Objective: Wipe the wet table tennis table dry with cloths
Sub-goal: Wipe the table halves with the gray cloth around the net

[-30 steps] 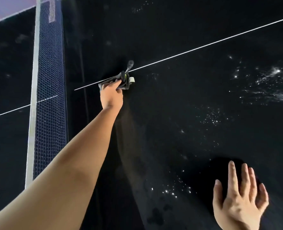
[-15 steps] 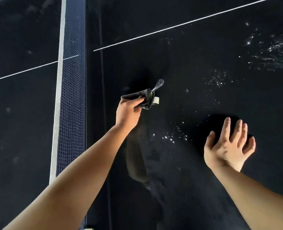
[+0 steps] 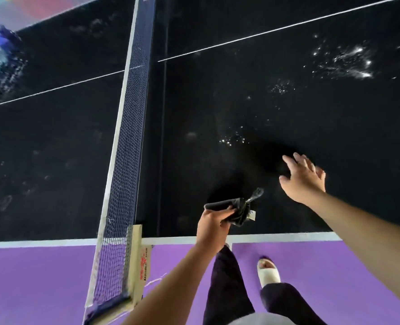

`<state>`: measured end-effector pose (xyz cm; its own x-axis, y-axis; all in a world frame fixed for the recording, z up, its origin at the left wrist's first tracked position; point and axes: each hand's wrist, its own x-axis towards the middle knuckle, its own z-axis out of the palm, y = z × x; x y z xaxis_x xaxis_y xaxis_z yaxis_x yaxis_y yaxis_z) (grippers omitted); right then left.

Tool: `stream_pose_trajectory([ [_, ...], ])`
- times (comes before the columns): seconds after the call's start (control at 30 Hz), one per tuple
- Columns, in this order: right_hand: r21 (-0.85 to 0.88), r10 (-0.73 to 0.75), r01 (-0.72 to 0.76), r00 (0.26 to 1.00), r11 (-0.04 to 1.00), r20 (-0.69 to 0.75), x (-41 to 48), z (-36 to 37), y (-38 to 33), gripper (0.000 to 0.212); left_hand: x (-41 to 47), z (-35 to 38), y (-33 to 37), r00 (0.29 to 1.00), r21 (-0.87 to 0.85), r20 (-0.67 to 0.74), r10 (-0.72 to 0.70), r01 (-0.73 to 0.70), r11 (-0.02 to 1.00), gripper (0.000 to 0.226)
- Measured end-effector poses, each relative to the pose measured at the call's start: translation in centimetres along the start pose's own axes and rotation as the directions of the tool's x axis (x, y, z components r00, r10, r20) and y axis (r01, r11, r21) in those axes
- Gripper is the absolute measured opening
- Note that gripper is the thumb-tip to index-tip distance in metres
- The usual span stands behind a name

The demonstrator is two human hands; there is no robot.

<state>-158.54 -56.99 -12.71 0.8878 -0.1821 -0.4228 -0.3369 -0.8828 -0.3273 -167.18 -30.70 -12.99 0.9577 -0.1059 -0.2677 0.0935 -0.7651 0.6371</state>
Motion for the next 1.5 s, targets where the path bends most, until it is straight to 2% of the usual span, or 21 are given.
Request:
stream_pose_trajectory([
  [0.07,0.084,0.013,-0.016,0.999,0.996,0.034,-3.7,0.1,1.5,0.057,-2.2,1.2,1.0,0.999,0.006,0.042,-0.019,0.018,1.000,0.038],
  [0.13,0.179,0.088,-0.097,0.995,0.979,0.056,-7.5,0.1,2.7,0.050,-3.6,1.8,2.2,0.993,-0.052,0.073,-0.092,0.096,0.994,0.034],
  [0.23,0.333,0.217,-0.233,0.972,0.914,0.084,-12.5,0.2,4.0,0.044,-5.3,2.8,4.1,0.949,0.007,0.239,-0.206,0.211,0.977,0.029],
  [0.3,0.496,0.217,-0.226,0.973,0.839,0.077,-15.3,0.3,4.6,0.041,-6.6,3.9,5.1,0.921,-0.063,0.318,-0.226,0.259,0.964,0.026],
  [0.37,0.668,0.211,-0.202,0.975,0.716,0.069,-17.8,0.3,4.7,0.037,-8.0,4.6,6.4,0.898,-0.317,0.330,-0.291,0.396,0.862,0.024],
  [0.47,0.819,0.156,-0.220,0.975,0.530,0.161,-20.3,-0.5,4.0,0.032,-8.9,3.8,8.2,0.860,-0.624,0.395,-0.323,0.510,0.592,0.025],
  [0.57,0.884,-0.027,-0.261,0.955,0.388,0.294,-21.3,-1.5,3.1,0.027,-8.9,1.3,9.9,0.876,-0.758,0.423,-0.234,0.483,0.438,0.025],
  [0.67,0.921,-0.115,-0.208,0.959,0.328,0.258,-21.5,-2.9,1.7,0.021,-9.0,-1.1,11.3,0.890,-0.828,0.417,-0.183,0.455,0.328,0.026],
  [0.7,0.933,-0.119,-0.196,0.963,0.302,0.241,-21.5,-3.4,1.2,0.020,-9.1,-1.7,11.7,0.892,-0.836,0.420,-0.166,0.452,0.311,0.026],
  [0.93,0.961,-0.139,-0.212,0.961,0.177,0.237,-20.8,-3.3,-1.1,0.022,-8.8,-3.5,11.0,0.903,-0.827,0.415,-0.113,0.426,0.366,0.032],
  [1.03,0.966,-0.155,-0.206,0.961,0.157,0.230,-20.3,-3.0,-2.0,0.031,-8.4,-4.3,10.2,0.911,-0.833,0.407,-0.069,0.401,0.380,0.048],
  [1.2,0.974,-0.328,-0.228,0.920,-0.007,0.213,-17.8,-3.5,-3.9,0.037,-5.9,-7.0,9.1,0.884,-0.858,0.461,0.082,0.420,0.298,0.053],
  [1.27,0.974,-0.326,-0.228,0.920,0.003,0.216,-16.0,-3.8,-5.4,0.036,-4.1,-7.9,8.6,0.880,-0.861,0.471,0.068,0.441,0.254,0.049],
  [1.33,0.971,-0.230,-0.232,0.943,0.066,0.241,-13.7,-3.9,-7.2,0.031,-1.6,-8.8,8.3,0.895,-0.866,0.446,-0.005,0.433,0.250,0.038],
  [1.43,0.945,0.060,-0.259,0.966,0.202,0.252,-9.1,-4.2,-9.6,0.020,3.4,-10.4,7.6,0.912,-0.871,0.346,-0.222,0.400,0.287,0.029],
  [1.5,0.909,0.237,-0.268,0.951,0.318,0.197,-5.8,-4.8,-10.2,0.019,7.5,-11.7,6.7,0.894,-0.871,0.250,-0.371,0.376,0.317,0.025],
])
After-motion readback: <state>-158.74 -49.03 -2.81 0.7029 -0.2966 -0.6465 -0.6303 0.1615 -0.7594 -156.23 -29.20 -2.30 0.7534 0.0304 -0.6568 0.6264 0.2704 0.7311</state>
